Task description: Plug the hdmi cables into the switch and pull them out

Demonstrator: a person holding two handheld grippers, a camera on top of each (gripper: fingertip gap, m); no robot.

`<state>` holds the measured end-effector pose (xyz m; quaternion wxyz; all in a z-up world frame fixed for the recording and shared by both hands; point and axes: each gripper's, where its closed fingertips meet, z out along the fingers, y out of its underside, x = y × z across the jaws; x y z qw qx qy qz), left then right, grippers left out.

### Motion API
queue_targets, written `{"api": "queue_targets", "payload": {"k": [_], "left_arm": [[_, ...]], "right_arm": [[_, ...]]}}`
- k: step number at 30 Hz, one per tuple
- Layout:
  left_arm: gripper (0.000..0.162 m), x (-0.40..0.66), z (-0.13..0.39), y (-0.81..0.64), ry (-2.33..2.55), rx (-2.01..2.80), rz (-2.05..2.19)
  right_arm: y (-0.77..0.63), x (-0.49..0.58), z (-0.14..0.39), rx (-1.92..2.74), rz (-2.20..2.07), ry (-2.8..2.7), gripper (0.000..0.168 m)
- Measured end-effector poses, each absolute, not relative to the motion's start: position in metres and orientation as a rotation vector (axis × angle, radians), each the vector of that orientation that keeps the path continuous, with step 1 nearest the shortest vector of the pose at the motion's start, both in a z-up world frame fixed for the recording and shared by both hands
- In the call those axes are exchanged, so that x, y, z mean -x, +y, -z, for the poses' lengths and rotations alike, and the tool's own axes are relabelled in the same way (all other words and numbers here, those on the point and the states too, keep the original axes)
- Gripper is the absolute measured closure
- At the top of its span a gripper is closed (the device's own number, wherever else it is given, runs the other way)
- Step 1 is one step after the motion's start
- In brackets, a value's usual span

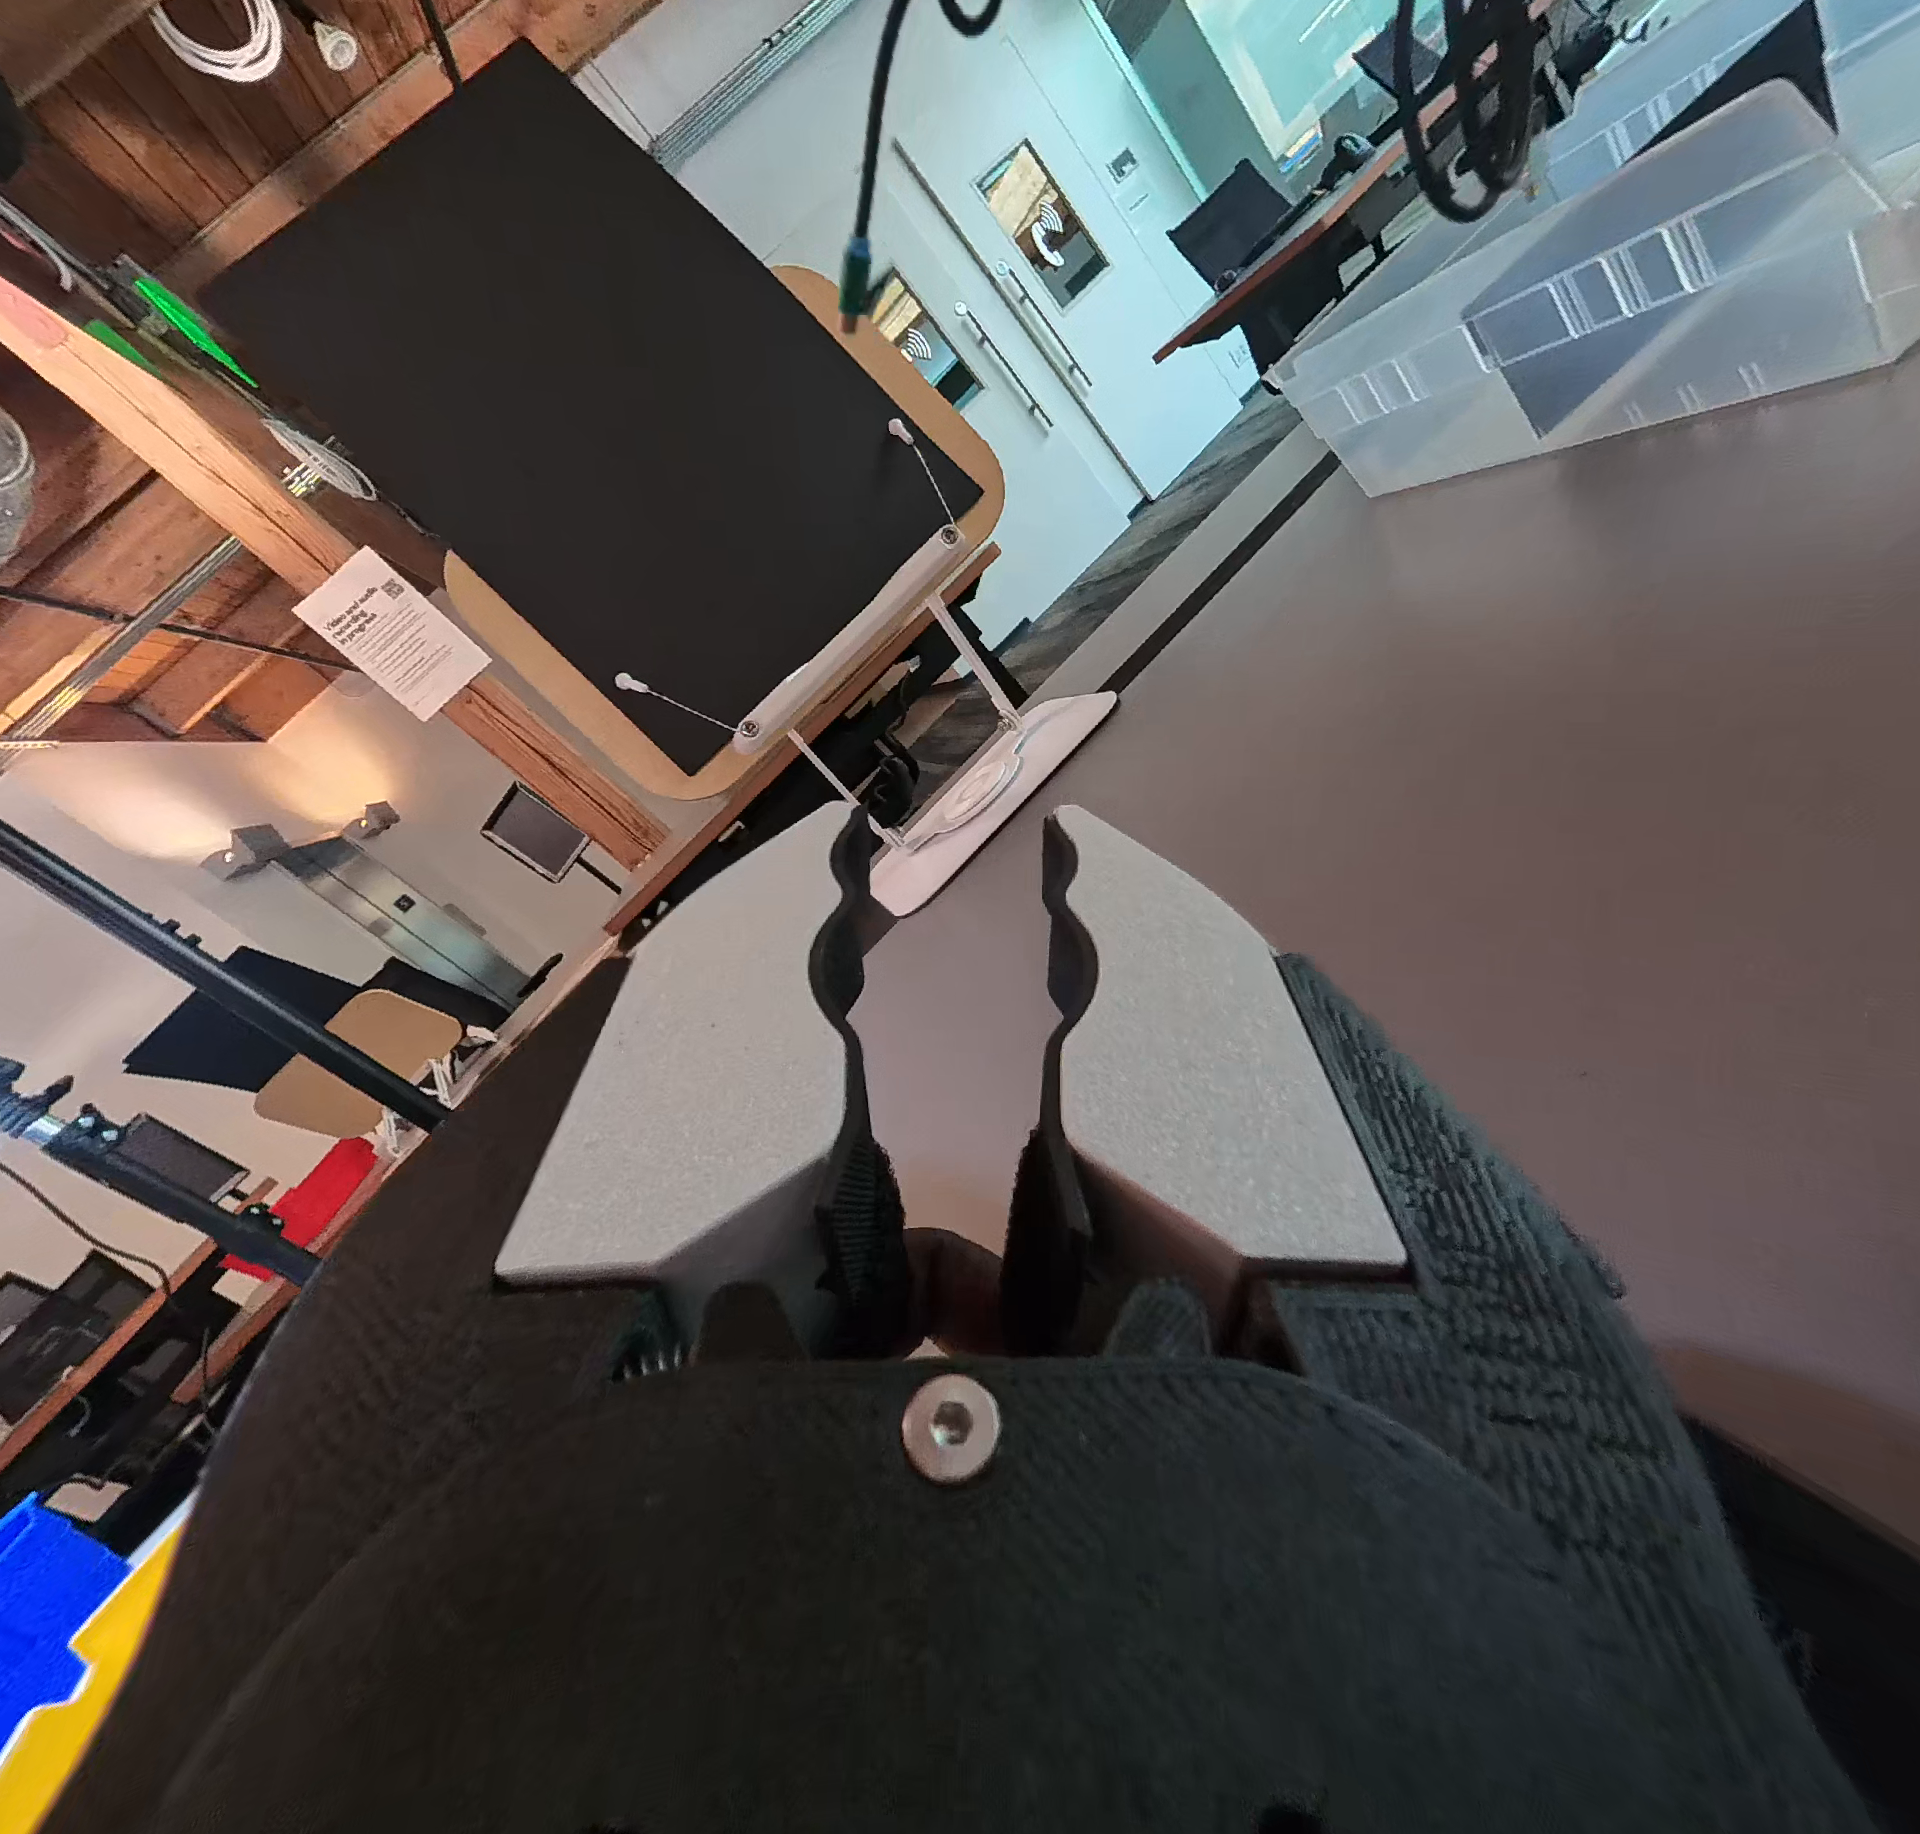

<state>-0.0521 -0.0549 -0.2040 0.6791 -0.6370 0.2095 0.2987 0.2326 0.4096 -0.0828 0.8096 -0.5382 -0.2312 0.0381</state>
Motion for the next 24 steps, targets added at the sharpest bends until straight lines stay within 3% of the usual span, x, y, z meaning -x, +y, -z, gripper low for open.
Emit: {"api": "queue_targets", "payload": {"k": [17, 24], "left_arm": [[0.130, 0.053, 0.207, -0.060, 0.461, 1.423, -0.648], [0.130, 0.057, 0.210, -0.060, 0.457, 1.433, -0.650]], "right_arm": [[0.413, -0.242, 0.173, 1.819, 0.121, -0.946, 0.141], [0.415, -0.224, 0.221, 1.886, -0.201, -1.202, 0.147]]}}
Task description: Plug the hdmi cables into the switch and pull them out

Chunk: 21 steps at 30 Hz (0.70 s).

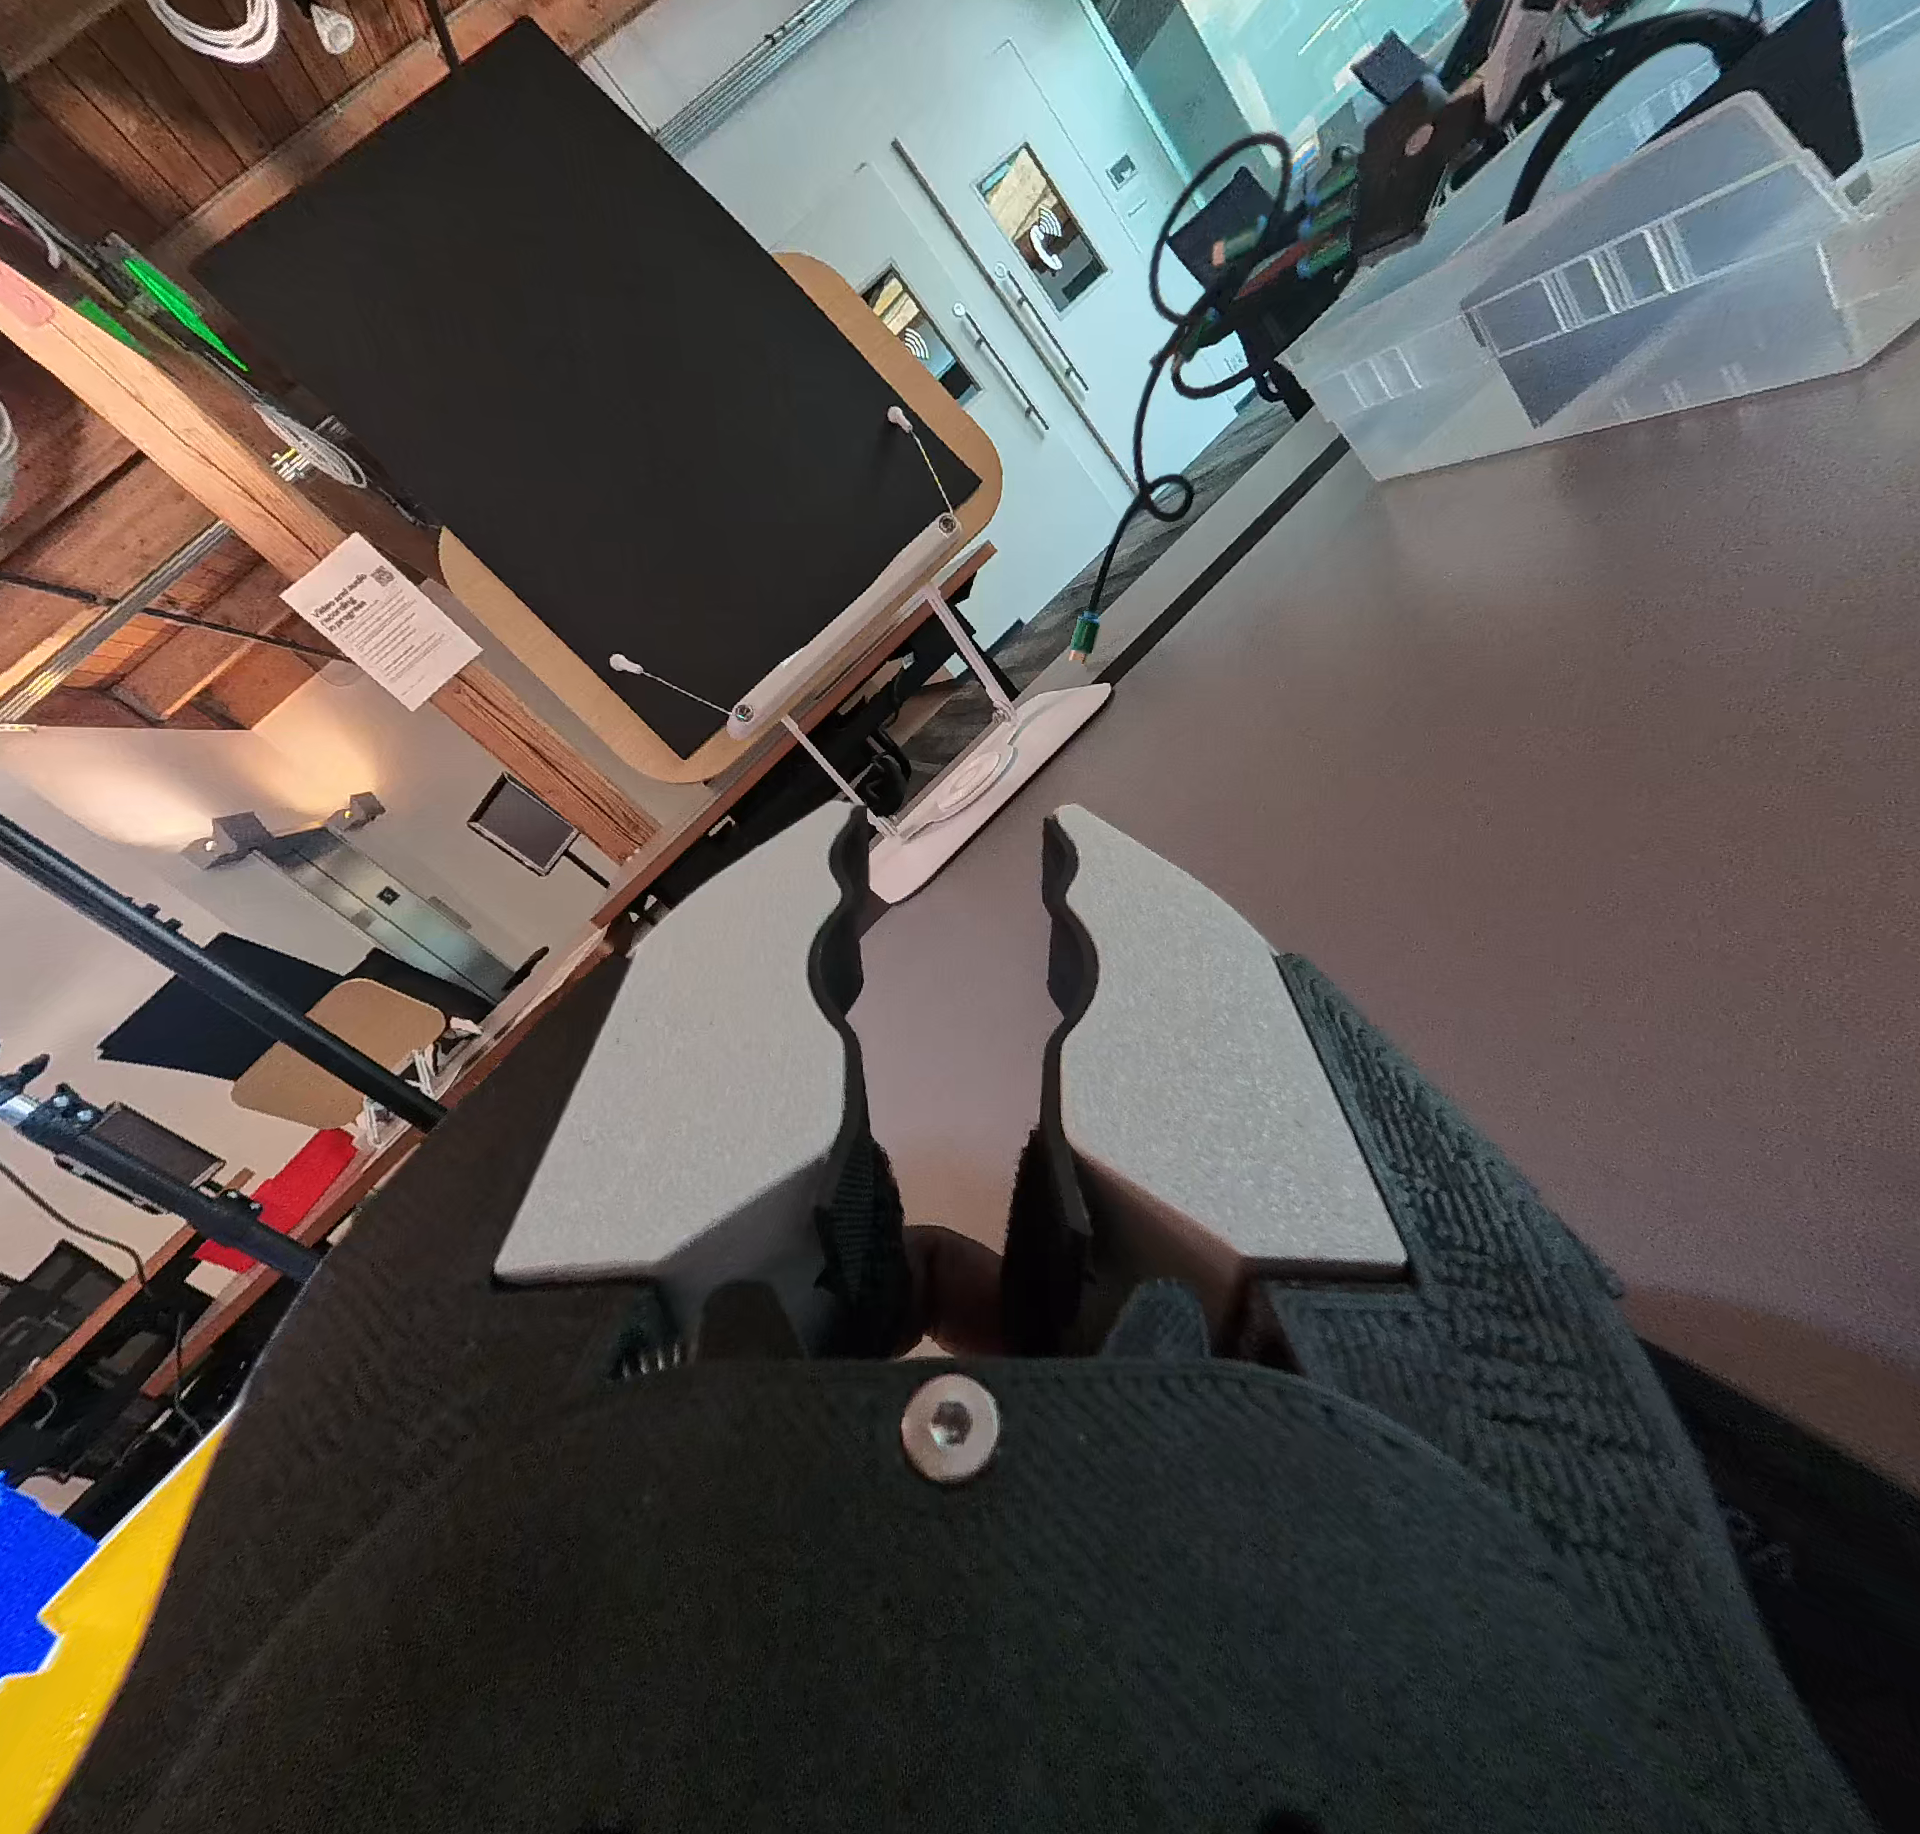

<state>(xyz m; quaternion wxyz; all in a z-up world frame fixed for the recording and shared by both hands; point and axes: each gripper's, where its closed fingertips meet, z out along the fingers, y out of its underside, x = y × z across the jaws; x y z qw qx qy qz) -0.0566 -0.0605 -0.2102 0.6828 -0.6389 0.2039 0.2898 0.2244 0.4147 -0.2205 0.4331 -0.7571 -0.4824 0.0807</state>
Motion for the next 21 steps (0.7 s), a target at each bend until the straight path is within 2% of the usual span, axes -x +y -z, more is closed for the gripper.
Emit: {"api": "queue_targets", "payload": {"k": [4, 11, 14, 17, 21], "left_arm": [[0.130, 0.055, 0.214, -0.058, 0.469, 1.441, -0.650], [0.130, 0.049, 0.217, -0.056, 0.511, 1.447, -0.659], [0.130, 0.050, 0.216, -0.058, 0.526, 1.450, -0.678], [0.129, 0.052, 0.213, -0.060, 0.482, 1.448, -0.617], [0.129, 0.054, 0.210, -0.062, 0.362, 1.449, -0.415]], "right_arm": [[0.423, -0.234, 0.244, 1.869, -0.143, -1.299, 0.147], [0.433, -0.250, 0.256, 1.633, 0.538, -1.661, 0.143], [0.421, -0.250, 0.256, 1.752, 0.470, -1.685, 0.122], [0.419, -0.254, 0.231, 1.800, 0.407, -1.569, 0.112], [0.410, -0.242, 0.159, 1.723, 0.179, -1.239, 0.107]]}}
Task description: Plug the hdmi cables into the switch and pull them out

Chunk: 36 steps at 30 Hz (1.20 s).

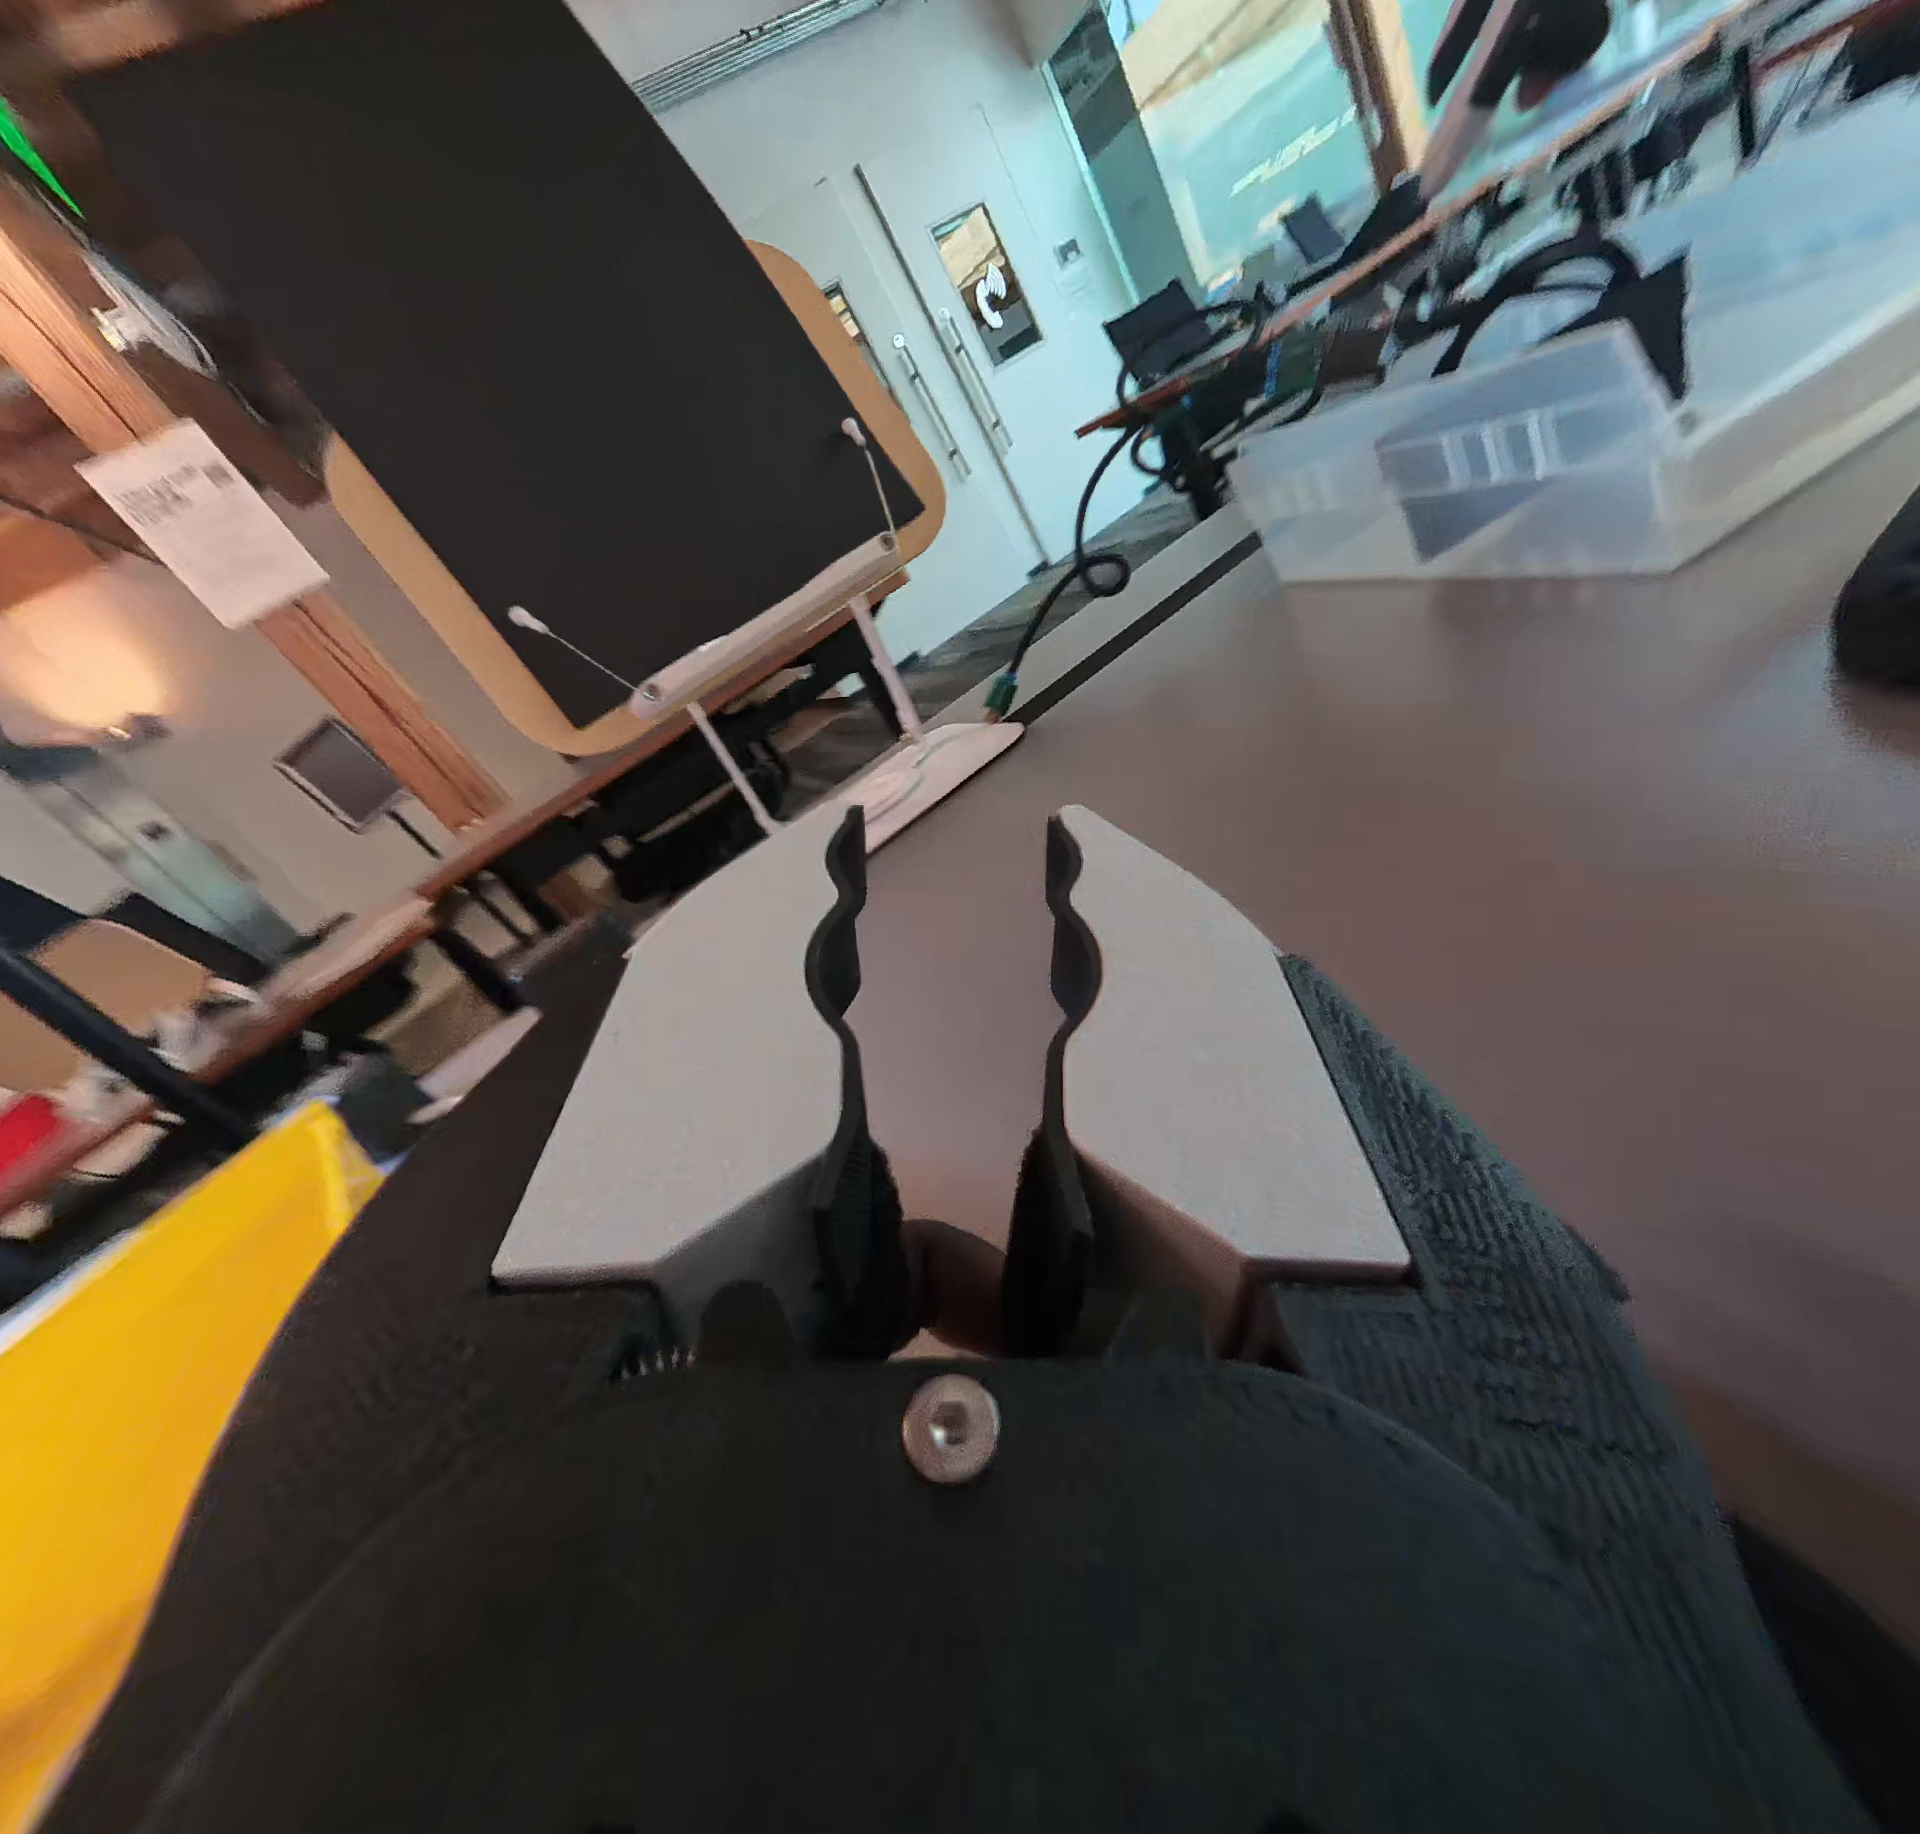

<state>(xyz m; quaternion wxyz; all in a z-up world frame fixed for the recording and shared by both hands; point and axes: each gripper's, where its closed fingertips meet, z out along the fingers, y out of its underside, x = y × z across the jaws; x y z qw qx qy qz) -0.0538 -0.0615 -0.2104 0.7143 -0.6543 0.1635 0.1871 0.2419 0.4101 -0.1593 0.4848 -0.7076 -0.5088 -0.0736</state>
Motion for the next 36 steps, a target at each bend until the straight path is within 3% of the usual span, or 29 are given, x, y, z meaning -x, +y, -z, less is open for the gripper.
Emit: {"api": "queue_targets", "payload": {"k": [3, 6, 9, 13, 16, 19, 23, 27, 29, 33, 36], "left_arm": [[0.125, 0.054, 0.207, -0.063, 0.265, 1.433, -0.218], [0.121, 0.050, 0.200, -0.067, 0.208, 1.396, -0.041], [0.118, 0.049, 0.200, -0.069, 0.191, 1.413, 0.028], [0.118, 0.048, 0.209, -0.069, 0.247, 1.501, -0.030], [0.118, 0.040, 0.214, -0.068, 0.311, 1.534, -0.052], [0.118, 0.026, 0.212, -0.068, 0.351, 1.532, 0.027], [0.118, 0.012, 0.195, -0.076, 0.371, 1.492, 0.148], [0.118, 0.028, 0.175, -0.098, 0.395, 1.532, 0.100], [0.118, 0.065, 0.166, -0.110, 0.351, 1.607, -0.039], [0.117, 0.172, 0.155, -0.129, 0.222, 1.846, -0.290], [0.116, 0.244, 0.174, -0.131, 0.166, 2.124, -0.301]], "right_arm": [[0.369, -0.199, 0.106, 1.564, -0.263, -1.073, 0.108], [0.317, -0.173, 0.120, 1.757, -0.476, -1.235, 0.123], [0.280, -0.163, 0.146, 1.874, -0.314, -1.505, 0.117], [0.270, -0.120, 0.091, 1.385, 0.000, -1.265, 0.093], [0.206, -0.079, 0.066, 1.002, -0.054, -1.185, 0.099], [0.100, -0.030, 0.108, 0.802, -0.488, -1.466, 0.103], [-0.035, -0.029, 0.212, 0.602, -1.249, -1.976, 0.111], [-0.025, -0.008, 0.303, 0.847, -1.171, -2.046, 0.117], [-0.022, -0.009, 0.312, 0.854, -1.050, -2.138, 0.113], [-0.032, -0.008, 0.301, 0.865, -1.208, -2.051, 0.117], [-0.029, -0.008, 0.306, 0.895, -1.178, -2.063, 0.118]]}}
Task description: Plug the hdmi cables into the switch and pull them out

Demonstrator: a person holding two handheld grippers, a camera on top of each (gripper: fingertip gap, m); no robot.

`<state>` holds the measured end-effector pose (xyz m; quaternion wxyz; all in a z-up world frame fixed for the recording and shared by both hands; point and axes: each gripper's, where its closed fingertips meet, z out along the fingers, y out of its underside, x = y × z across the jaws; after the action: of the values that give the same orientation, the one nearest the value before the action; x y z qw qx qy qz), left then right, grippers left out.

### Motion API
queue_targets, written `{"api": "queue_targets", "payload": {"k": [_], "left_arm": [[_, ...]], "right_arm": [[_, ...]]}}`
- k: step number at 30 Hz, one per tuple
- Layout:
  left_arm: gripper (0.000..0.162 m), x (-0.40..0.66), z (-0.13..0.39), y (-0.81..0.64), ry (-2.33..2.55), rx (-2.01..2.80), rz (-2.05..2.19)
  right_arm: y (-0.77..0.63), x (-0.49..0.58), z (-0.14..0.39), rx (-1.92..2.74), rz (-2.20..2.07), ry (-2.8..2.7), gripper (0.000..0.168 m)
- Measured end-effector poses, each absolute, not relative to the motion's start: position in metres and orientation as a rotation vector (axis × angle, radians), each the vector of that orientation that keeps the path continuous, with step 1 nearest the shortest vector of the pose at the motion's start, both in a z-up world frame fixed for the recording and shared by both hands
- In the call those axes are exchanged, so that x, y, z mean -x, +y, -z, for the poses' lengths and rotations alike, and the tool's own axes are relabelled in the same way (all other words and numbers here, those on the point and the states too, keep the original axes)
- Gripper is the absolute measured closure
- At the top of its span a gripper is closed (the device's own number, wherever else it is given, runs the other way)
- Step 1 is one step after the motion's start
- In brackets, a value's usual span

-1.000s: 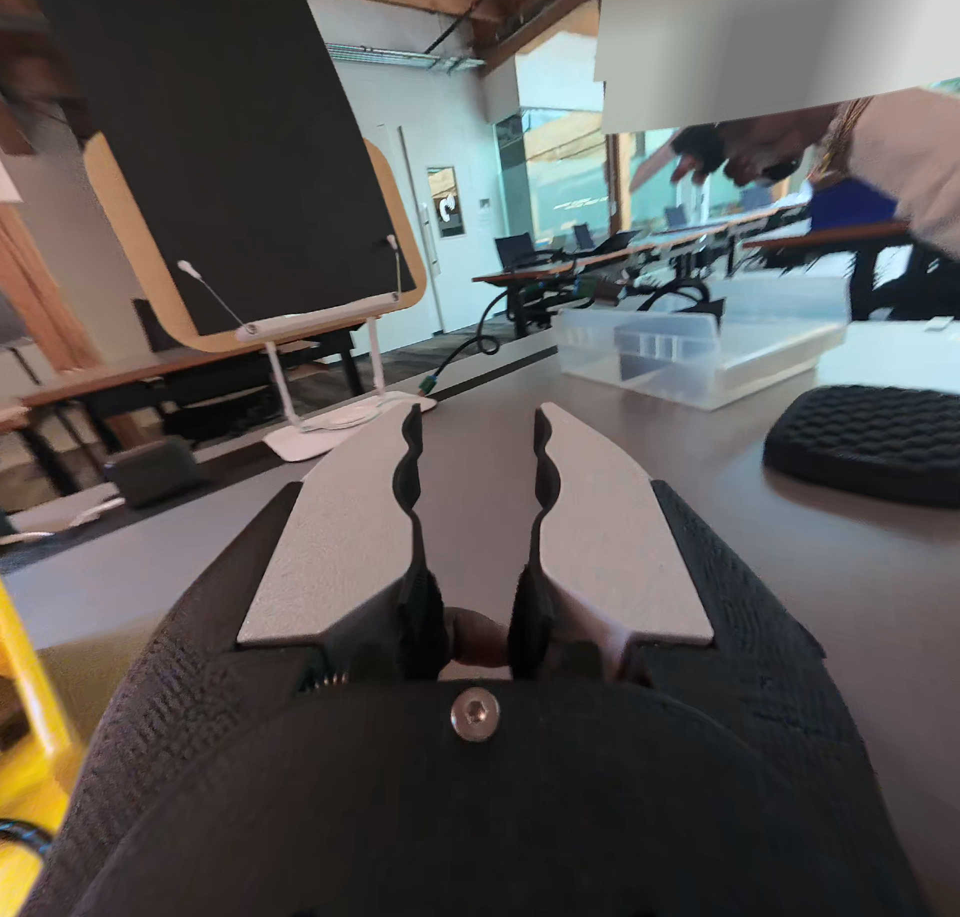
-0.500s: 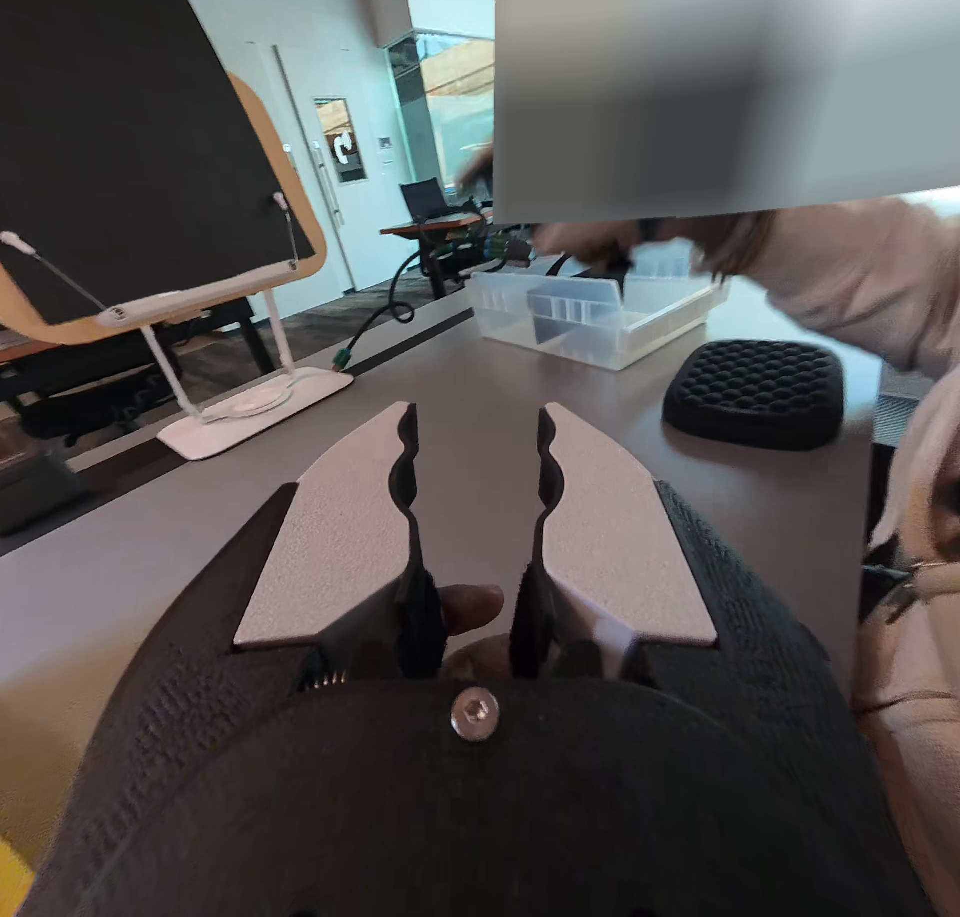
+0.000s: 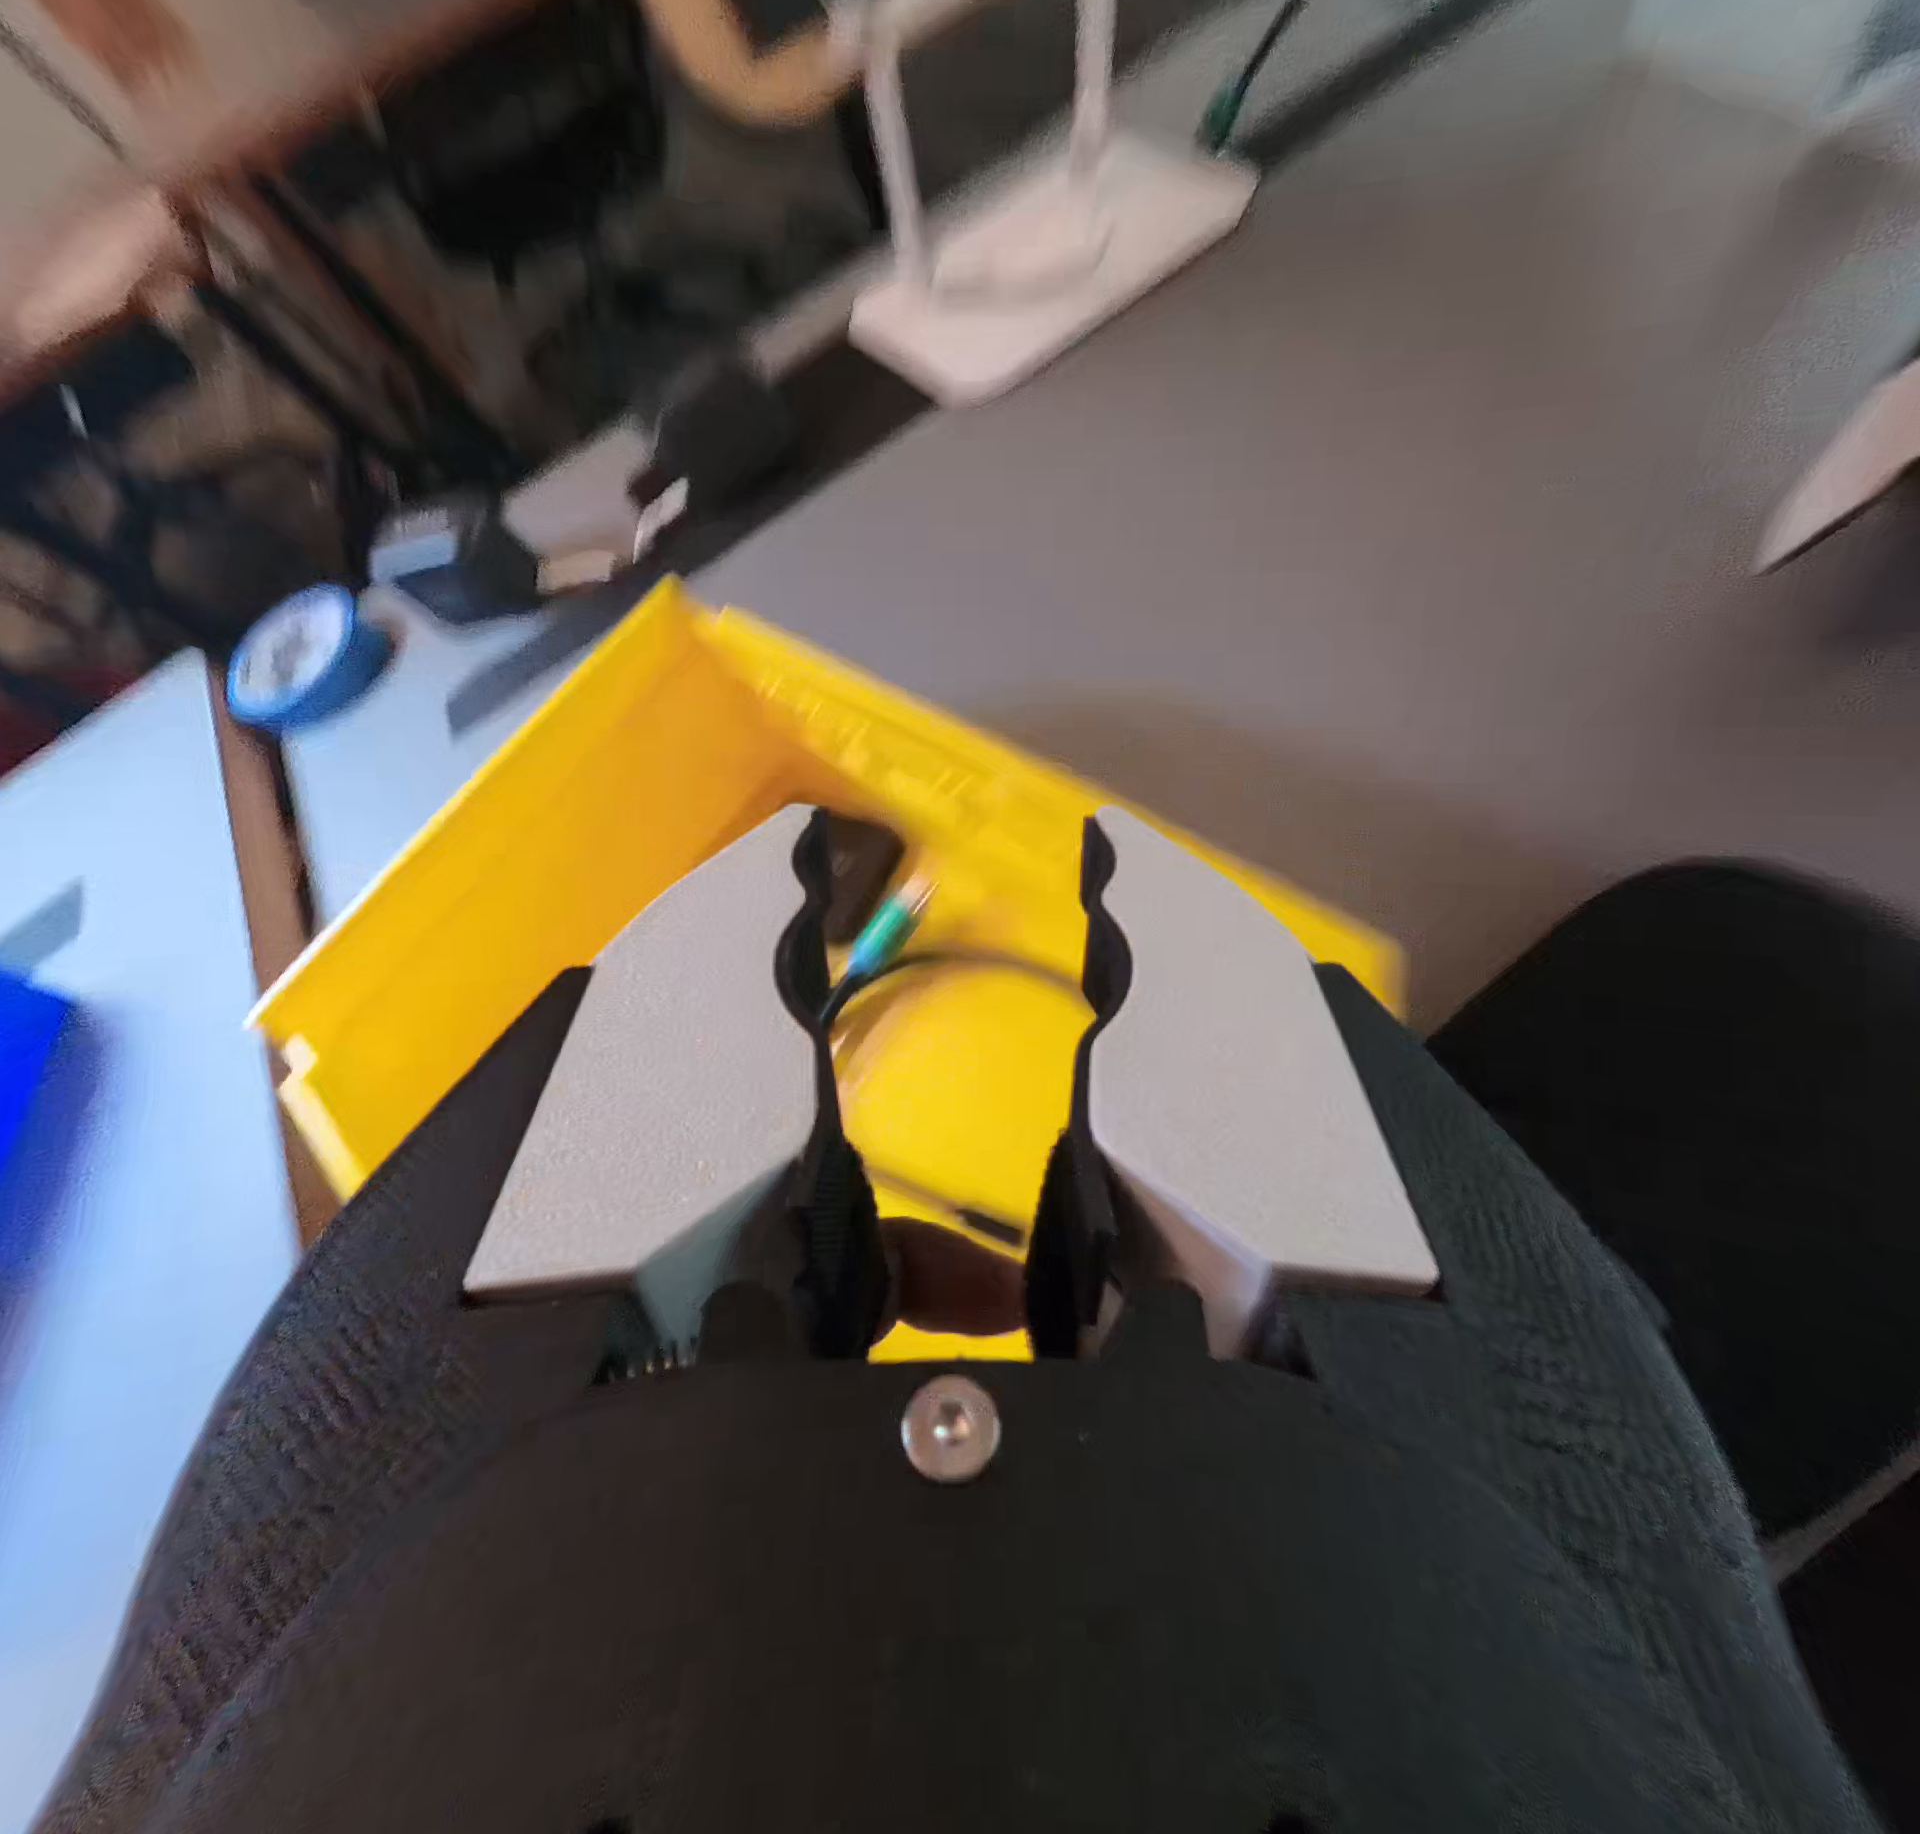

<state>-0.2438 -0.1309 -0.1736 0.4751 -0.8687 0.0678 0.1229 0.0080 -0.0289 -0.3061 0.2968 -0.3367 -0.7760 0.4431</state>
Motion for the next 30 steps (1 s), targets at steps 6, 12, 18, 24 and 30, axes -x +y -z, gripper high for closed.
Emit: {"api": "queue_targets", "payload": {"k": [6, 12, 18, 24, 30], "left_arm": [[0.115, 0.323, 0.256, -0.106, 0.384, 2.523, -0.304], [0.111, 0.367, 0.310, -0.098, 0.387, 2.769, -0.236], [0.144, 0.368, 0.336, -0.101, 0.412, 2.850, -0.145], [0.158, 0.363, 0.295, -0.098, 0.287, 2.676, -0.240], [0.158, 0.340, 0.181, -0.097, 0.182, 2.220, -0.514]], "right_arm": [[-0.017, -0.005, 0.308, 0.982, -1.146, -2.034, 0.117], [-0.010, -0.003, 0.305, 1.025, -1.161, -1.991, 0.118], [-0.009, -0.004, 0.307, 1.016, -1.138, -2.006, 0.118], [-0.007, -0.004, 0.308, 1.013, -1.130, -2.009, 0.118], [-0.010, -0.004, 0.307, 1.006, -1.136, -2.012, 0.118]]}}
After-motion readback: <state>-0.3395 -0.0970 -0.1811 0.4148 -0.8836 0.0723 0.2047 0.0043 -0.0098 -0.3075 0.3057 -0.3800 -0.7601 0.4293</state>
